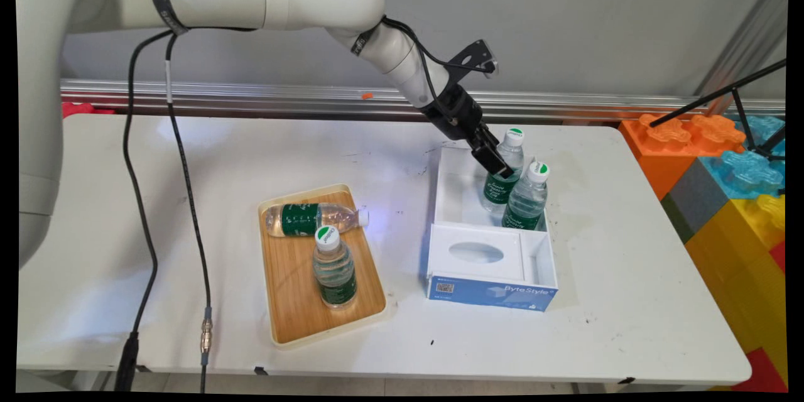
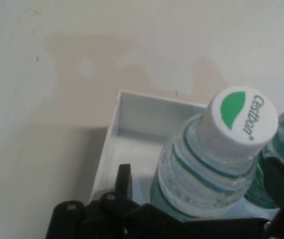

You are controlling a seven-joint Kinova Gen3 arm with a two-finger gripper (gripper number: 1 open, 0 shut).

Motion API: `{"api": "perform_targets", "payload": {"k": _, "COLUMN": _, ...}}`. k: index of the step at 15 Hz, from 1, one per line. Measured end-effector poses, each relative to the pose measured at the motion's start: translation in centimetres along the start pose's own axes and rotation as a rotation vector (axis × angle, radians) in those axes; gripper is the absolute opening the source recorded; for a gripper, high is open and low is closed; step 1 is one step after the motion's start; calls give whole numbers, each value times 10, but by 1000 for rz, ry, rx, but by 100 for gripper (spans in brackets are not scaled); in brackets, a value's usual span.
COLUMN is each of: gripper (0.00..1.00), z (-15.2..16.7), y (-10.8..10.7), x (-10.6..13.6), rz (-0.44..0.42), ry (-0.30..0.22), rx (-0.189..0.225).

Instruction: Pick up the green bottle from the white box

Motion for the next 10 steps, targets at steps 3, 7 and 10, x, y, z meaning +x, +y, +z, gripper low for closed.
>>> {"api": "perform_targets", "payload": {"k": 3, "gripper": 100, "z": 4, "y": -5, "x": -2, "rz": 4, "ry": 14, "rx": -20}}
{"api": "perform_targets", "payload": {"k": 7, "gripper": 100, "z": 6, "y": -8, "x": -5, "rz": 5, "ry": 25, "rx": -35}}
{"api": "perform_targets", "payload": {"k": 10, "gripper": 100, "z": 8, "y": -9, "x": -9, "rz": 9, "ry": 33, "rx": -58}}
